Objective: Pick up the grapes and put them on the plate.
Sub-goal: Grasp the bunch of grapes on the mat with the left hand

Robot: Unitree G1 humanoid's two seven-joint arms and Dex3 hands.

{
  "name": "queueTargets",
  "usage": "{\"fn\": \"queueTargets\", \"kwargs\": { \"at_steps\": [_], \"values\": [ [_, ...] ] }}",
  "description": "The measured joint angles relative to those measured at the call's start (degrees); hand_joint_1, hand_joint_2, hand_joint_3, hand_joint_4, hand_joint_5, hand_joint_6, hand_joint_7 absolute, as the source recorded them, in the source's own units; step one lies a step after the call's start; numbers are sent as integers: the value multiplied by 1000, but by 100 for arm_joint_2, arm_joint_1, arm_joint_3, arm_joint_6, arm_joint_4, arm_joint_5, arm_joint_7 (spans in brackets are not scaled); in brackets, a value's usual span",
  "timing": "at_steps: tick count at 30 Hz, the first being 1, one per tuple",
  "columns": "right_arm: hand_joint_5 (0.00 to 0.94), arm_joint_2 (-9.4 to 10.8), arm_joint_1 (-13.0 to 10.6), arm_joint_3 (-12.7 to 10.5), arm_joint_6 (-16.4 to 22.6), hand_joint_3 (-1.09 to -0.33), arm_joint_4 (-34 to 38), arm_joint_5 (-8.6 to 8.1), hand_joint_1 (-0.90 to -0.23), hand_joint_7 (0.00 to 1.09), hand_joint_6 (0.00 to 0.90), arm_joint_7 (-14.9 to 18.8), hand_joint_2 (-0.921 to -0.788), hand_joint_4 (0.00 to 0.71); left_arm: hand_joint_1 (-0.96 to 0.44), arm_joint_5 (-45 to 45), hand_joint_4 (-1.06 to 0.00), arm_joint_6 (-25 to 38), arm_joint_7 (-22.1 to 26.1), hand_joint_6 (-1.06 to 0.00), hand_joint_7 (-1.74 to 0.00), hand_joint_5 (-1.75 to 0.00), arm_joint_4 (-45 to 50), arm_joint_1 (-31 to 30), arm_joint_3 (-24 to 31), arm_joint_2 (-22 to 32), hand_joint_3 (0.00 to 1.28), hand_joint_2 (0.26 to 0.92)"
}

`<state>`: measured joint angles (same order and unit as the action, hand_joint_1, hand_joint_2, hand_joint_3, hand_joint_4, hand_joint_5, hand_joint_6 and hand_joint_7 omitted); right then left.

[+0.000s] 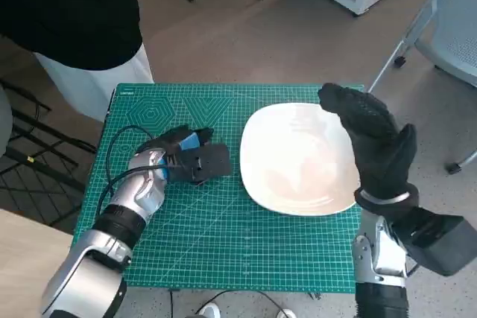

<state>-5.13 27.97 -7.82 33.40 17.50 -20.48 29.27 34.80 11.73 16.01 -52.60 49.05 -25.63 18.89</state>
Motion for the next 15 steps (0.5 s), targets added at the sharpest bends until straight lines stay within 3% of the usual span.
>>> {"fn": "queueTargets", "kwargs": {
  "at_steps": [6, 8, 10, 12, 15],
  "values": [
    [5, 0, 0, 0, -18, -563, -12, -2, -409, 589, 4, 0, -921, 302, -71, -1, -261, -32, -73, -429, -29, -28, -35, 10, -3, -14, 9, 762],
    [5, 0, -1, -1, -31, -563, -23, -2, -409, 590, 4, 0, -921, 302, -41, -1, -375, -51, -117, -453, -28, -60, -53, 12, -3, -21, 11, 772],
    [4, 0, -1, -1, -43, -564, -30, -2, -408, 591, 4, 0, -921, 302, 73, 4, -524, -81, -186, -501, -31, -367, -86, 20, -6, -26, 52, 799],
    [4, 0, -1, -2, -48, -564, -33, -1, -408, 592, 5, 0, -921, 302, 219, 26, -581, -115, -292, -569, -31, -832, -125, 31, -22, -27, 178, 806],
    [4, 0, -1, -3, -50, -564, -35, -1, -408, 593, 5, 0, -921, 302, 321, 91, -498, -165, -486, -691, -34, -1323, -188, 50, -76, -26, 464, 763]
  ]
}}
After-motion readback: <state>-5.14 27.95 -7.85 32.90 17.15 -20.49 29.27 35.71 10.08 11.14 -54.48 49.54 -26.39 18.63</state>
